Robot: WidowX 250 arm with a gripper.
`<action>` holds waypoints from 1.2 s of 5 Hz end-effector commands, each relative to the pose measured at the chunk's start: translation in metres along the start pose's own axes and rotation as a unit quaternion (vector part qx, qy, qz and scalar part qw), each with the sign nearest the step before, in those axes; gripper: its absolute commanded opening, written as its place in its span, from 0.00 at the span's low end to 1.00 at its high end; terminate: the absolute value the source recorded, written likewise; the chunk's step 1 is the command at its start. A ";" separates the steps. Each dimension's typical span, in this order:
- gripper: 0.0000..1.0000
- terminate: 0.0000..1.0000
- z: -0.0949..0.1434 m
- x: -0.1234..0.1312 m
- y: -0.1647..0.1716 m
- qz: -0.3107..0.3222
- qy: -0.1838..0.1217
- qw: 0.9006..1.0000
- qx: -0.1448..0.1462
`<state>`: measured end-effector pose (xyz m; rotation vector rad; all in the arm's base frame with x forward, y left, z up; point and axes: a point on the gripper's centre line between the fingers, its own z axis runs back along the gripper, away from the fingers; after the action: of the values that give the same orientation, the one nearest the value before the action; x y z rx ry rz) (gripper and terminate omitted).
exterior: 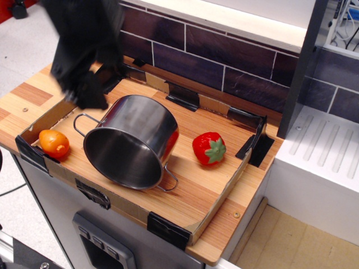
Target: Upright metal pot
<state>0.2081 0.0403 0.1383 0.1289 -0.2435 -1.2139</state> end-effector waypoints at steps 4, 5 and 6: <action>1.00 0.00 -0.043 -0.016 -0.008 0.007 -0.007 0.968 0.251; 1.00 0.00 -0.047 -0.016 -0.004 0.033 0.003 0.965 0.260; 1.00 0.00 -0.052 -0.017 -0.002 0.057 0.015 0.966 0.251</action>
<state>0.2049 0.0422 0.0734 0.5437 -0.5062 -1.0071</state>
